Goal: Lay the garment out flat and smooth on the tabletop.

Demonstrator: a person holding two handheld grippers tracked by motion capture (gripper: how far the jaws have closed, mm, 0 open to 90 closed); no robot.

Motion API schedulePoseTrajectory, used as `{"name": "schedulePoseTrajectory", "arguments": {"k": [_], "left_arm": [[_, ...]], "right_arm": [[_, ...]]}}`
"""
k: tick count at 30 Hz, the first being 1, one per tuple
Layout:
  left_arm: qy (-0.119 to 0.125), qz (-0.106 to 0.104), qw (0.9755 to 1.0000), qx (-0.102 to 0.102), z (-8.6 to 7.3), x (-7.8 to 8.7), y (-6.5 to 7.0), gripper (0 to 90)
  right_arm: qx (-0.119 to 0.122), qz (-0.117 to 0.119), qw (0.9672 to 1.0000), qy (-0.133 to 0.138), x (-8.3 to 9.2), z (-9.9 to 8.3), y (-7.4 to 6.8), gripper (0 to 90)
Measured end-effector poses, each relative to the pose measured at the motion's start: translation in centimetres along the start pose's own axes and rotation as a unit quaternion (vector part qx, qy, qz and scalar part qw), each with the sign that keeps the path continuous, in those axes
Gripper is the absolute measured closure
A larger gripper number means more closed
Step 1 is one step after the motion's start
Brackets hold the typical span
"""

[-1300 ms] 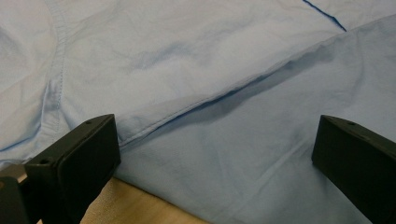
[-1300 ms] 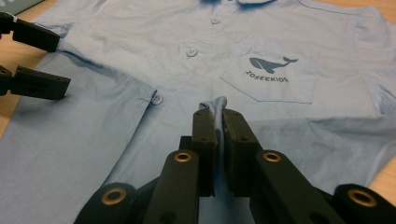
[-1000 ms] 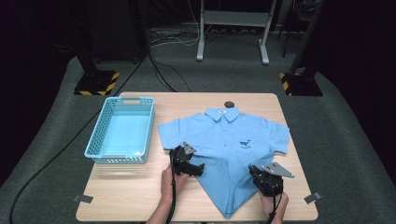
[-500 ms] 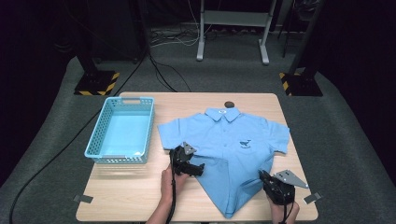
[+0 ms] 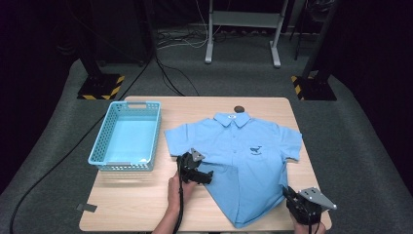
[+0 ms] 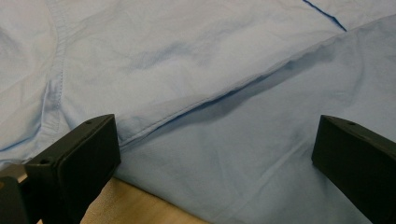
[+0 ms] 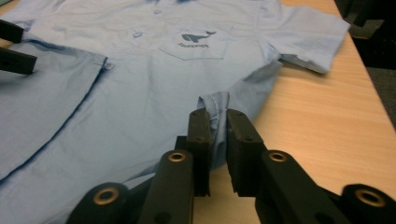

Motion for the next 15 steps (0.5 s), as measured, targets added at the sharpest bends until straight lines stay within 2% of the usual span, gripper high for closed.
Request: {"name": "schedulePoseTrajectory", "arguments": {"k": [4,8,11,14,15], "left_arm": [[0.0,0.0,1.0,0.0,0.0,0.0,0.0,0.5],[0.0,0.0,1.0,0.0,0.0,0.0,0.0,0.5],[0.0,0.0,1.0,0.0,0.0,0.0,0.0,0.5],[0.0,0.0,1.0,0.0,0.0,0.0,0.0,0.5],[0.0,0.0,1.0,0.0,0.0,0.0,0.0,0.5]], "right_arm": [[-0.011,-0.012,0.9999,-0.001,1.6,-0.3,0.9,64.1],[-0.001,-0.013,0.9999,-0.005,2.7,0.0,1.1,49.4],[0.01,-0.01,0.9998,-0.011,2.2,0.4,0.6,35.5],[0.005,0.015,0.9997,-0.019,0.5,0.2,-0.1,23.8],[0.004,0.031,0.9992,-0.025,-0.2,-0.1,-0.6,21.1]]}}
Point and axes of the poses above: each handheld gripper's, and its own axes: x roughly backward along the jaws, z roughly out of its top, y roughly to its right, the point moved 9 cm from there along -x, roughly forward along the jaws, and after that the axes turned 14 degrees about x, right-handed, at the moved point
